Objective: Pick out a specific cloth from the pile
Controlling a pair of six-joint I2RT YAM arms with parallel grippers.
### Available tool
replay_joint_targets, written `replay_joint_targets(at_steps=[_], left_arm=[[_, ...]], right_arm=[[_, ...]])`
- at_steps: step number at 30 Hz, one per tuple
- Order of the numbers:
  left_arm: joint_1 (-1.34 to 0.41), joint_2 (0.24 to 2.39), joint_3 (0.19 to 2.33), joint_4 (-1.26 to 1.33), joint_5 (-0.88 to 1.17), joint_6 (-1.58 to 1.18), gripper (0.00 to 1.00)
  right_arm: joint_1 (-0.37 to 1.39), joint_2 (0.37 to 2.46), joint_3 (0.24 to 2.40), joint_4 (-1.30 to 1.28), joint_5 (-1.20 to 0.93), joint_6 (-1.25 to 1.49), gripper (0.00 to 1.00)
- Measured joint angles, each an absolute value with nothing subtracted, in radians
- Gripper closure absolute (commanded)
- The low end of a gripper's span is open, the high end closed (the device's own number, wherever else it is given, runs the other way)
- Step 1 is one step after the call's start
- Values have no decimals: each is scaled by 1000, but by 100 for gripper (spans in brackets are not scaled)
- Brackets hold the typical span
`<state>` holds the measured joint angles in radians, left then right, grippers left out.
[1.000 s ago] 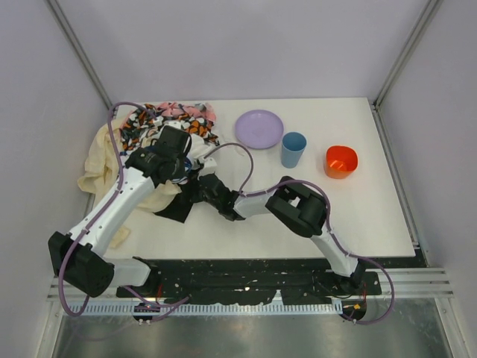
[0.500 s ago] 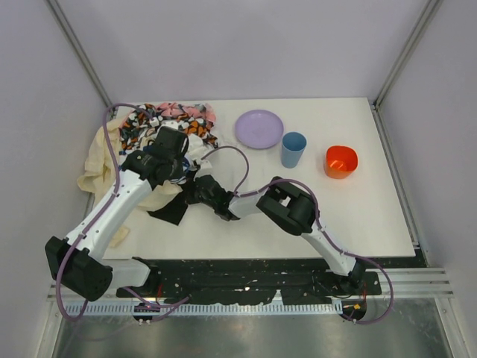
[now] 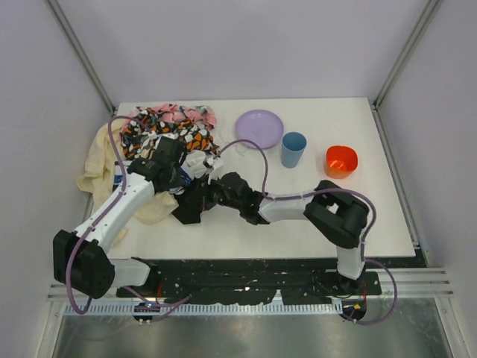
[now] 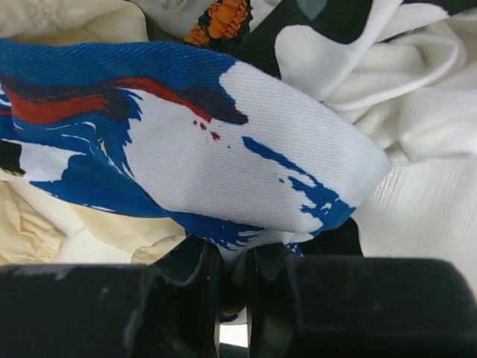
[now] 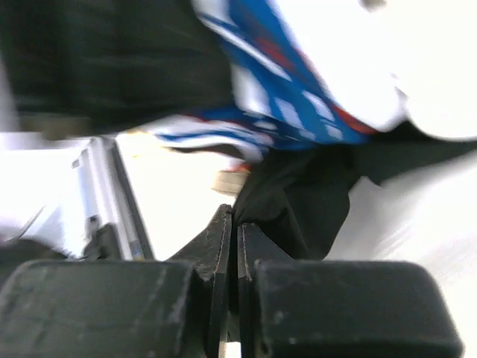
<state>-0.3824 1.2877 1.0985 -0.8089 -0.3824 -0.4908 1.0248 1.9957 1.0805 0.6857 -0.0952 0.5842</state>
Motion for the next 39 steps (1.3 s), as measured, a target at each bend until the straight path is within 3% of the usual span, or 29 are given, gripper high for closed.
replay_joint_targets(at_steps=[13,22,27,29,33,36,39], left_arm=[[-332,1357,1055,-685,-310,-521,87],[-323,1399,1032,-691,-302,-522,84],[-320,1399,1024,-692,-295,-522,67],[-319,1395,1021,-689,-282,-521,49],[-318,1356,998,-682,-238,-516,30],[-318,1301,982,-673,-196,-512,1],[-318,1229,969,-649,-150,-517,0]], right_arm=[[1040,1198,983,178,-223,293,94],[1047,960,1412,-246,-109,80,95],[1047,962,1662,-373,109,-35,95],[1047,961,1696,-395,196,-70,95],[1044,964,1667,-433,359,-117,95],[1034,969,1611,-467,423,-131,95],[1016,978,1552,-480,467,-141,95]])
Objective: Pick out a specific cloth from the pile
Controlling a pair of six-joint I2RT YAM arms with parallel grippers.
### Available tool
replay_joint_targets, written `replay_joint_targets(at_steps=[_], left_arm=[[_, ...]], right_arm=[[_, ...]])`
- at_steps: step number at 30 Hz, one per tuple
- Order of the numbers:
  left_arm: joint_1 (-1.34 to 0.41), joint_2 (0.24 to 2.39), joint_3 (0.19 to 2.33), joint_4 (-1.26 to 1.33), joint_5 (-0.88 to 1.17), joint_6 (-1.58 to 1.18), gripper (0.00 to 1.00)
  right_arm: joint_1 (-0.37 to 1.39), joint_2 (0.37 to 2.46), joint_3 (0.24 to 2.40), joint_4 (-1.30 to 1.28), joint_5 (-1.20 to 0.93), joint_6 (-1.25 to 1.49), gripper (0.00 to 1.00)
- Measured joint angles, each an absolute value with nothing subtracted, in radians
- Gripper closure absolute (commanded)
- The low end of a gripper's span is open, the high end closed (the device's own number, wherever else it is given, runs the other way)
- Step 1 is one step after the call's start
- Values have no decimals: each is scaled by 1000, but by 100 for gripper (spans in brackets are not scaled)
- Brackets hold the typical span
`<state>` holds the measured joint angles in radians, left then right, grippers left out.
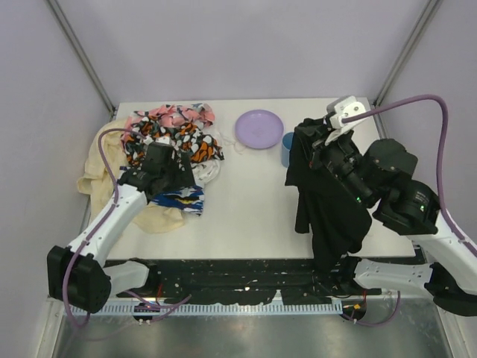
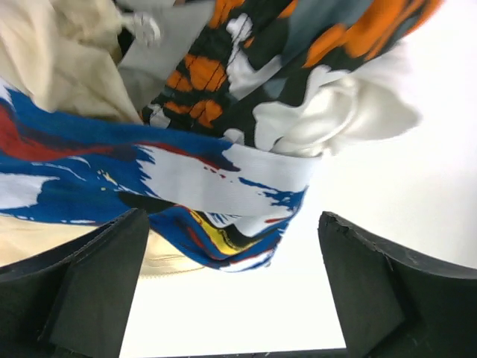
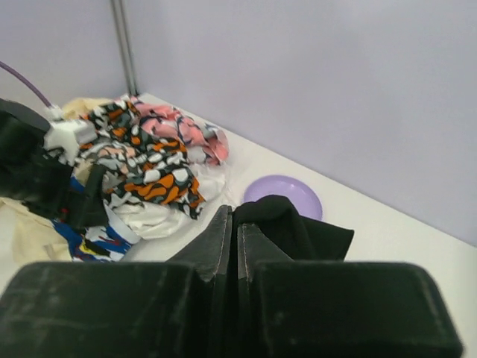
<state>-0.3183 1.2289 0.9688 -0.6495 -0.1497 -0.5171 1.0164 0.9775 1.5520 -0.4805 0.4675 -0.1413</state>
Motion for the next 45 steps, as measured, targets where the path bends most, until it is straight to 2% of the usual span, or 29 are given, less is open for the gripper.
replay_joint_targets(at_steps=[13,21,24,30,32,34,35,36,37,38,45], left_arm=[[-433,839,896,-612,-62,-529,0],[-442,774,798,-611,-50,-560,0],[-443,765,766,-610,-48,-573,0],[-444,735,709,-612,-54,-594,1],[-444,728,705,-619,-60,-595,0],[-444,720,704,-620,-64,-595,0],[-444,715,704,-622,-68,-595,0],[-444,707,704,-624,-70,-595,1],[-444,701,704,-626,-72,-595,0],[-444,693,704,-631,-76,-595,0],[-444,622,704,-655,-96,-596,0]], right_arm=[[812,932,1332,-418,438,-97,95],[769,735,1042,-359,432,16,95],[762,704,962,-328,416,75,91],[761,721,586,-195,389,267,90],[756,758,464,-169,381,319,85],[748,789,375,-168,379,364,67],[744,794,360,-180,377,382,35],[741,796,362,-192,377,392,25],[738,792,381,-210,373,398,7],[737,785,414,-241,372,396,3],[737,691,789,-434,465,427,5]])
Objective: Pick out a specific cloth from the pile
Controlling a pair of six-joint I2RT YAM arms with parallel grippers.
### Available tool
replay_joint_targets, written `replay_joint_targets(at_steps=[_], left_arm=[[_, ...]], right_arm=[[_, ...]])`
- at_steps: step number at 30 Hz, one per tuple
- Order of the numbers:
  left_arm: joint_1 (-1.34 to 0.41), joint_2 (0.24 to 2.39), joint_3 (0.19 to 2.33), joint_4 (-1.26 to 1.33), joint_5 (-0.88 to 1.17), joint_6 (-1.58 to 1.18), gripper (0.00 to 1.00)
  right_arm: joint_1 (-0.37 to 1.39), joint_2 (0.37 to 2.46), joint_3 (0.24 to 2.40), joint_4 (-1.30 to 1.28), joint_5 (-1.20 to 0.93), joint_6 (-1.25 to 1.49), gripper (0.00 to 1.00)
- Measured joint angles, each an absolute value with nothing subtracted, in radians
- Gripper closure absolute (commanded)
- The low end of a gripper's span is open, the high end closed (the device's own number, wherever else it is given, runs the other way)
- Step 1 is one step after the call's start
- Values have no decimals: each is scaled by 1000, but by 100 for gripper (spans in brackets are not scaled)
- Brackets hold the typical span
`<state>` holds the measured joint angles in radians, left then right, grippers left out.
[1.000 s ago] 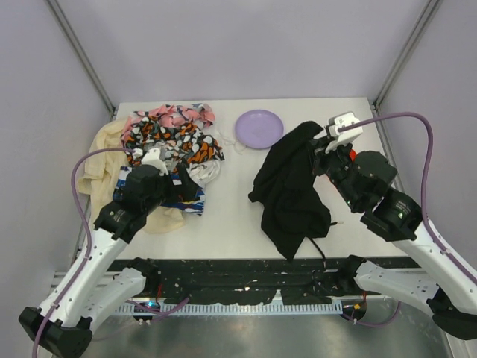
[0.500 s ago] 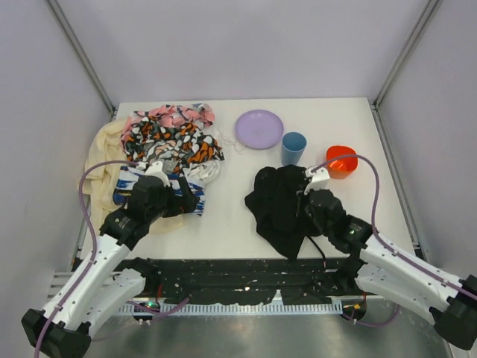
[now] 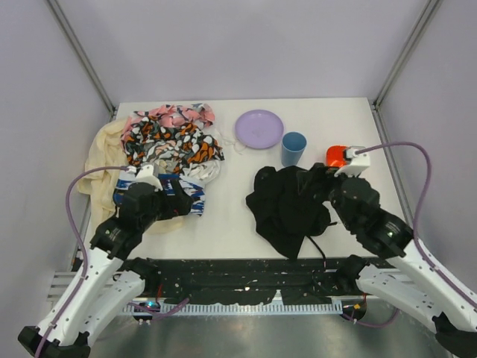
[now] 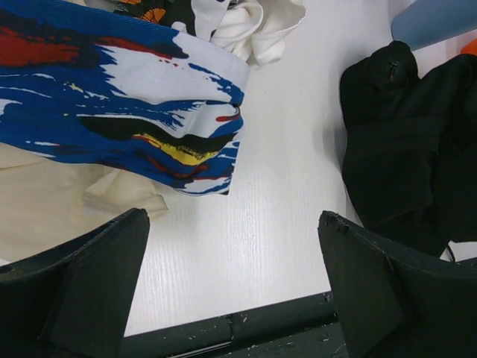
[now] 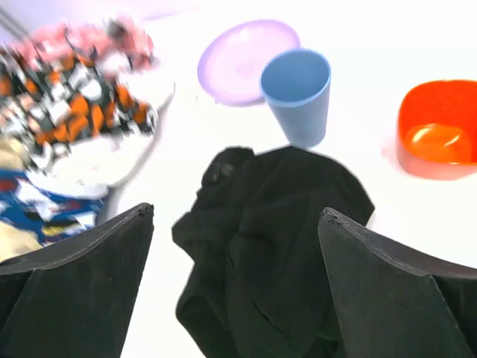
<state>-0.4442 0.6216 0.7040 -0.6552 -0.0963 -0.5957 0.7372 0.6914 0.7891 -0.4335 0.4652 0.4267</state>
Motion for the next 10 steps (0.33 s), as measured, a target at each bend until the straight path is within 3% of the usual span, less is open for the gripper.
replay_joint_targets(at_steps=[4,10], left_arm=[[-444,590,704,-667,-114,-599,0],[-444,560,704,-697,-169,-601,0]], right_arm=[[737,566,836,-492,554,459,5],[736,436,728,-558,645,475,4]])
